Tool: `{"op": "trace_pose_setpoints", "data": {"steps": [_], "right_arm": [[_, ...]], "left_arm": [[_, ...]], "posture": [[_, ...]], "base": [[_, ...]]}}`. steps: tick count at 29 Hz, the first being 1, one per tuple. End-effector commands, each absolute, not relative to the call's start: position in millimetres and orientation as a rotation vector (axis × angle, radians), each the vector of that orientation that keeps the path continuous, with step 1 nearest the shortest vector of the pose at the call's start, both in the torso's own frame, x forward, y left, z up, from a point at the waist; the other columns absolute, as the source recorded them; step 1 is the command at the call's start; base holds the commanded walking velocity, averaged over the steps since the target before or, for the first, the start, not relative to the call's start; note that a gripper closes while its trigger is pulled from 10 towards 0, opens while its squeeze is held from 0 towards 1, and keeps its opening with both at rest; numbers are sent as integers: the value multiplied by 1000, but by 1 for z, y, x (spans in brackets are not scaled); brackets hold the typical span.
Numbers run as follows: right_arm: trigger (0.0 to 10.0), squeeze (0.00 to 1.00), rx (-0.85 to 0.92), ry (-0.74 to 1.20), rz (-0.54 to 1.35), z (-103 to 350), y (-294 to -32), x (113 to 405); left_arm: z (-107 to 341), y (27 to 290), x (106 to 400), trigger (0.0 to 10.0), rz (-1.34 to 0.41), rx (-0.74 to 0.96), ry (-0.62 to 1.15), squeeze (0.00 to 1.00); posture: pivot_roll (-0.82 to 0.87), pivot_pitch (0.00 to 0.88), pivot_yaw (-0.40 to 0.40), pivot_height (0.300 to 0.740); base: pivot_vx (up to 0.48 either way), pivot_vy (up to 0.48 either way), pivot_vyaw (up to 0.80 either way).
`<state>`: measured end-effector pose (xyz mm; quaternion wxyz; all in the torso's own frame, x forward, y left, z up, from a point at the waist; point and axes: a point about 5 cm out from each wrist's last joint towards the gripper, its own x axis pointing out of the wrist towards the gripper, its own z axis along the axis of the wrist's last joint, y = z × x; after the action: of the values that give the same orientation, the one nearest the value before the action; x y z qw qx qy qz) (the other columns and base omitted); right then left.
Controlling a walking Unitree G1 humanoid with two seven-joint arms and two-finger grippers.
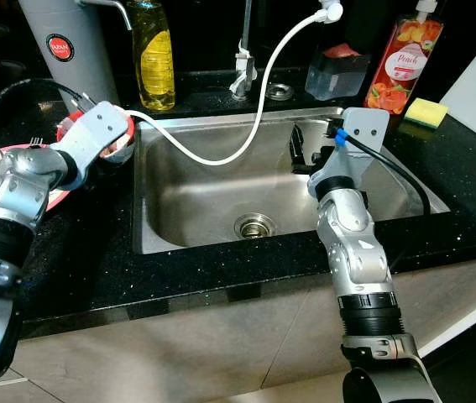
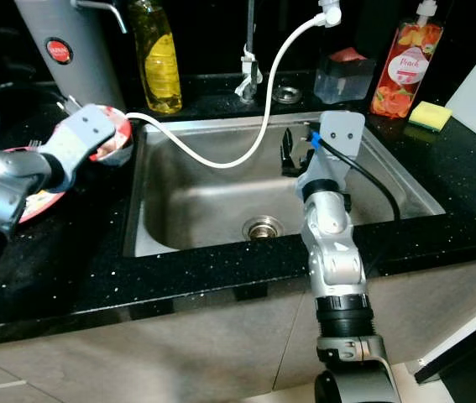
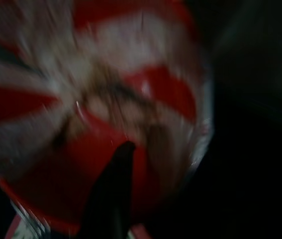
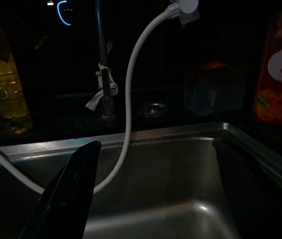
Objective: Kitchen organization
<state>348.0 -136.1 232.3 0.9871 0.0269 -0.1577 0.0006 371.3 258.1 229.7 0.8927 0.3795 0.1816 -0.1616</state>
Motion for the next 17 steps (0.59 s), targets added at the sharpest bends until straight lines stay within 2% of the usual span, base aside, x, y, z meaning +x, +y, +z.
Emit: {"op": "trace_pose_setpoints", "data": {"steps": [1, 16, 17], "right_arm": [[10000, 0, 56, -318, 1, 232, -137, 348], [10000, 0, 49, -319, 14, 234, -135, 349], [10000, 0, 49, -319, 13, 234, -135, 349]], "left_arm": [[235, 265, 367, 0, -307, 860, 363, 0], [267, 243, 373, 0, -253, 915, 101, 0], [268, 243, 373, 1843, -244, 921, 94, 0]], "posture": [[79, 0, 9, 740], [74, 0, -5, 740], [72, 0, 1, 740]], "base": [[0, 0, 0], [0, 0, 0], [0, 0, 0]]}}
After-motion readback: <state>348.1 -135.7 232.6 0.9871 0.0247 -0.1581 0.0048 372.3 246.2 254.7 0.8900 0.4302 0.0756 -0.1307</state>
